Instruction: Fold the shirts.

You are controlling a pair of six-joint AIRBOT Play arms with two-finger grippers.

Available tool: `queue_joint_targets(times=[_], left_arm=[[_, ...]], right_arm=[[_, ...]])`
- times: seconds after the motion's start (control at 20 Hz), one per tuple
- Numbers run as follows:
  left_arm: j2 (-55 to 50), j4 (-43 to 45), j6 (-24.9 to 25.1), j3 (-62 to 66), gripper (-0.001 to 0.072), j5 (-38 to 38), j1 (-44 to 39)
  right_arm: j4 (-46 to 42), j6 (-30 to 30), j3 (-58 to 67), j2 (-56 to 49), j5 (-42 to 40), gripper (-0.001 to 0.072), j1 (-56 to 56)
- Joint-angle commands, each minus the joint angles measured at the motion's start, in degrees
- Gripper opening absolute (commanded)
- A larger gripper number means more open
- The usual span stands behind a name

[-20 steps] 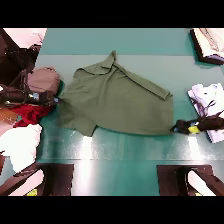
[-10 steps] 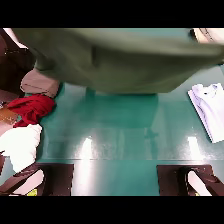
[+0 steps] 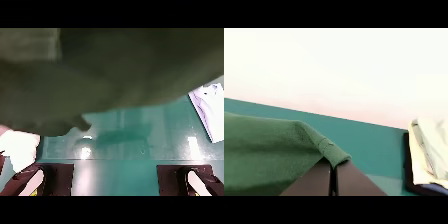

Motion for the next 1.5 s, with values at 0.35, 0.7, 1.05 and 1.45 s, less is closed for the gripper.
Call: queue_joint_targets(times=[0.35, 0.7, 1.05, 1.45], left_arm=[[-2.5, -1.7, -3.1, -36.8, 0.0026, -9.3, -0.8], [-30.6, 10.7, 0.3, -48.8, 0.0027, 1.2, -12.8], [-48.9, 9.3, 1.9, -34.0, 0.0027, 10.8, -12.7], [-49.2, 11.6, 10.9, -30.3, 0.0027, 2.4, -12.7]], right_arm=[[-8.3, 2.4, -9.2, -14.5, 18.8, 0.0015, 0.0], [-7.9, 2.3, -17.5, -37.2, 13.5, 0.0015, 1.0], [-7.8, 1.7, -10.5, -51.5, 2.4, 0.0015, 1.0], [-8.0, 1.6, -7.5, -52.3, 2.1, 0.0014, 2.2]])
